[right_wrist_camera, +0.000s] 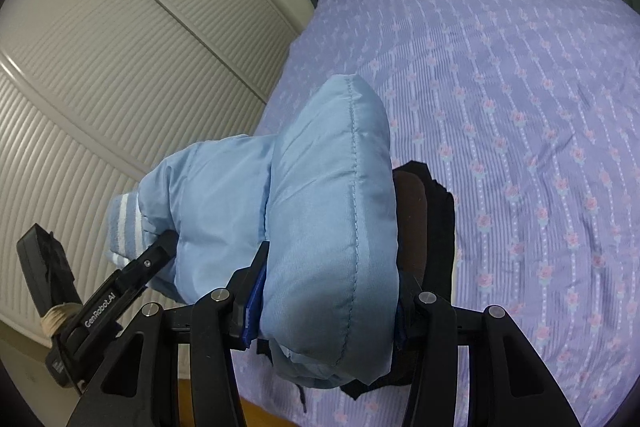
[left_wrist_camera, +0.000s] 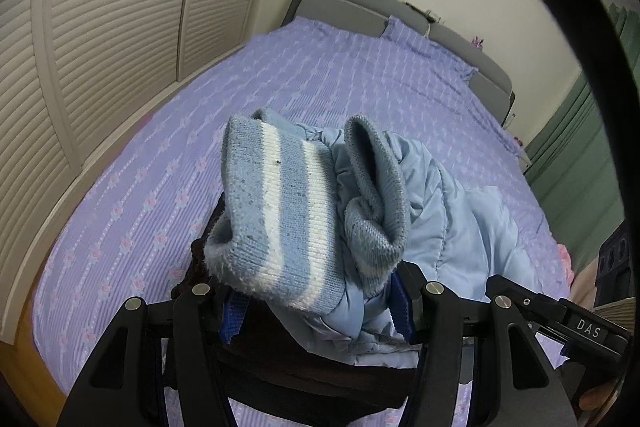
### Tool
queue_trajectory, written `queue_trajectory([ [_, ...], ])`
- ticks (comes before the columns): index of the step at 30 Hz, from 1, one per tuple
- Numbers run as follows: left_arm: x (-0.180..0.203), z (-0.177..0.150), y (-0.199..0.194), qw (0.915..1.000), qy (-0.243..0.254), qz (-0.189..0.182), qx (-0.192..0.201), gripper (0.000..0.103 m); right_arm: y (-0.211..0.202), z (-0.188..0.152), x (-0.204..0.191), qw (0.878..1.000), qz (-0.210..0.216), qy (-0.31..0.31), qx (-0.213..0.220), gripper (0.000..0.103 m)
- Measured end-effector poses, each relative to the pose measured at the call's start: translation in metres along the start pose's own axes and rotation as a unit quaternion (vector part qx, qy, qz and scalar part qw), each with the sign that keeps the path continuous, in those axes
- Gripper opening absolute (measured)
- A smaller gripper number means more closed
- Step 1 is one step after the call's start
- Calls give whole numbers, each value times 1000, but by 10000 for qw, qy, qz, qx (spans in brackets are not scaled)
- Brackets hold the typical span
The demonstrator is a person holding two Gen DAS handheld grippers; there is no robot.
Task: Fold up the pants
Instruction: 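Carry the folded pants with both tools onto the dark clothes stack, then open both tools and release the pants on top of the stack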
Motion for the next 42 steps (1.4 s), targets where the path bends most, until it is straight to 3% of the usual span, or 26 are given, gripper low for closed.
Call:
queue_trajectory([
  [9, -24, -17, 31, 9991, -89, -106, -390, 58, 28, -17, 16, 9994, -112, 157, -303, 49],
  [20, -55, -23, 20, 9947, -610, -162, -812, 58, 28, -25, 10, 9971, 204, 341, -646, 52],
  [25, -71, -37, 39, 9894, -915, -62, -1125, 64, 49, -31, 23, 9953, 91, 488, -827, 55],
  [30, -82, -50, 48, 9868, -938, 26, -1318, 74, 59, -40, 20, 9967, -63, -72, -806, 65],
  [33, -86, -51, 47, 9860, -963, 201, -1349, 88, 61, -42, 20, 9965, -119, -125, -821, 73],
  [42, -64, -37, 7, 9914, -507, 679, -1000, 89, 35, -34, 6, 9966, -236, -446, -649, 75],
])
Point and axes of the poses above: each gripper's, at about its wrist camera, not at the fingertips, and y roughly the way its jaws point, x to its right, z to its top, the point moved 1 cm from there along y, roughly the way its jaws point, and after that the axes turned 12 degrees about x, right-handed, at the moved point
